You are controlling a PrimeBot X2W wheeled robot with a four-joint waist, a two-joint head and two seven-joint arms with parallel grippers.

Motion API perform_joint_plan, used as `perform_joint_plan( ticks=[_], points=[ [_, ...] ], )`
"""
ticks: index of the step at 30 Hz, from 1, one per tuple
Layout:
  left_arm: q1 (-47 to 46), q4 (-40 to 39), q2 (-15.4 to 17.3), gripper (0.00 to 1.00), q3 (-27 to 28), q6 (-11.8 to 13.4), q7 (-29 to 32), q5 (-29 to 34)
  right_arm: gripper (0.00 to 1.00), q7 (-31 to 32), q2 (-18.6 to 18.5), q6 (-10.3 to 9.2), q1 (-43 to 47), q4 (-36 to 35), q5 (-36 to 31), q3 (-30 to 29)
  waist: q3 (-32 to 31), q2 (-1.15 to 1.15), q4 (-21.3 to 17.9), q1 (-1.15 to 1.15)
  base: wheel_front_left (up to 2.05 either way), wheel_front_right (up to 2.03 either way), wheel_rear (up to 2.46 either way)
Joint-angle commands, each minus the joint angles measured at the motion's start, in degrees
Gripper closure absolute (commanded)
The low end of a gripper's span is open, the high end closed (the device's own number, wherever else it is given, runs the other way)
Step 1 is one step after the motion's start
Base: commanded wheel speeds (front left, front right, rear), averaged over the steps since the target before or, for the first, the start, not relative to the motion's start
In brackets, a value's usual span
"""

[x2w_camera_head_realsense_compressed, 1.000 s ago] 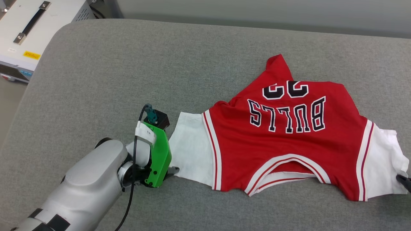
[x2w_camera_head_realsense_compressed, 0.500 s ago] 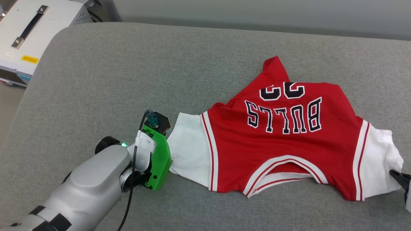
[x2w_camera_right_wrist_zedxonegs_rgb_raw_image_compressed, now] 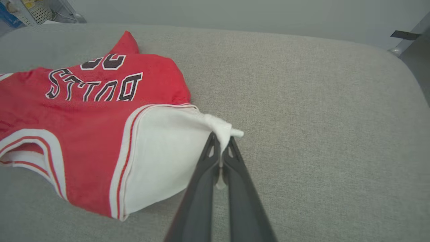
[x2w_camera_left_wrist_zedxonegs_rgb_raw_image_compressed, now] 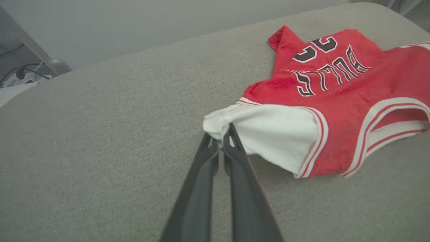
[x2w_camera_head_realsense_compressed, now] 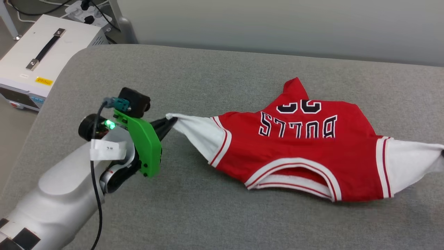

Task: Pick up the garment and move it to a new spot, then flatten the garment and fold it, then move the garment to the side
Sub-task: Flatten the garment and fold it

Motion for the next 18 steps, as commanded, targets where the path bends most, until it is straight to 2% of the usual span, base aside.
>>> perform_joint_plan(
  ticks=[1, 10, 18],
  points=[
    [-1.65, -1.77, 0.93, 1.0, 1.18, 0.76, -1.47, -0.07, 1.0, -0.19, -0.4, -0.04, 0.89, -1.68, 0.02, -1.43, -0.46, 0.0, 0.04, 0.0, 0.0, 0.0, 0.0],
    [-5.16, -15.19, 4.05, 1.0, 7.38, 6.37, -7.46, 1.17, 1.0, -1.2, 0.84, -0.04, -1.71, -13.25, -0.54, -8.42, -0.8, 0.0, -0.51, 0.0, 0.0, 0.0, 0.0],
    [-10.69, -19.8, 2.65, 1.0, 11.35, 9.74, -10.73, 2.9, 1.0, -2.65, 2.37, -0.04, -9.8, -16.37, -2.76, -8.7, 1.69, 0.0, -1.26, 0.0, 0.0, 0.0, 0.0]
  ],
)
